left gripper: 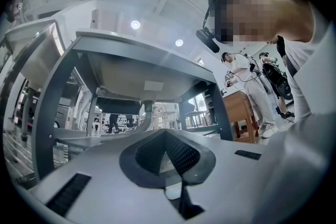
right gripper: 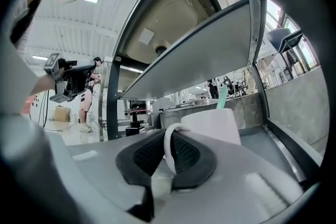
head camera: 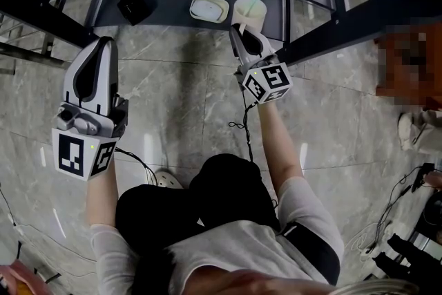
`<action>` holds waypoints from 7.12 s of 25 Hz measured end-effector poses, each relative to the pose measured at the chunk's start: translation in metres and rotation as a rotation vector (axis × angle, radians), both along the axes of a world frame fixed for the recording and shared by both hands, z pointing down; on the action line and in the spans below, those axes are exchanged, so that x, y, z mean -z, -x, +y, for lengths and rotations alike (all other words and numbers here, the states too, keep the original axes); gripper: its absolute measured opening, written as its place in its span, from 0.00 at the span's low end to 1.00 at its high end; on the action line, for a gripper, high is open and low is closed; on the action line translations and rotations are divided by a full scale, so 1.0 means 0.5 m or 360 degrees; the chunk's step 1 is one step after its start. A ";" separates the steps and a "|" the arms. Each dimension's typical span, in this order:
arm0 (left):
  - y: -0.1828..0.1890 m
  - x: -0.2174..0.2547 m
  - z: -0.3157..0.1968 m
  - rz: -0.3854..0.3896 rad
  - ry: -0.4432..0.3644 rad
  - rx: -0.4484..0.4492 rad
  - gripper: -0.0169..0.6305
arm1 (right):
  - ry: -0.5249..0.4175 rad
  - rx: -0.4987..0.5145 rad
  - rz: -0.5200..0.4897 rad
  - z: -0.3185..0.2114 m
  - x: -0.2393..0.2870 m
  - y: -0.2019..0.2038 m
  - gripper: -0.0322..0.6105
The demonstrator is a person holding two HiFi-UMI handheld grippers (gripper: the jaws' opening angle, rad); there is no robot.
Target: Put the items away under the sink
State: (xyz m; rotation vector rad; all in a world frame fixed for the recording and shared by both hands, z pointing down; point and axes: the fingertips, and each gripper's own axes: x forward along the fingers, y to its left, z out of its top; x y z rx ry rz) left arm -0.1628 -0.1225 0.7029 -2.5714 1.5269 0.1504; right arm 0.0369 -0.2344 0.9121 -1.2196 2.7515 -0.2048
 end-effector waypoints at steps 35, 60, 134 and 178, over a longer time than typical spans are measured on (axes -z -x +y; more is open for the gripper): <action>0.003 -0.019 -0.003 0.0002 0.0035 -0.0006 0.04 | 0.0055 -0.0089 0.0073 -0.028 -0.041 -0.029 0.10; -0.002 0.010 0.026 -0.0007 -0.0013 -0.0012 0.04 | 0.0187 -0.0260 0.0261 -0.043 -0.061 -0.047 0.17; 0.017 0.448 0.081 -0.0041 0.0337 0.0048 0.04 | 0.0040 -0.0377 0.0412 0.273 0.754 -0.033 0.07; -0.053 1.112 0.101 0.0001 0.0259 0.0081 0.04 | 0.0028 -0.0436 0.0417 0.295 1.415 -0.087 0.07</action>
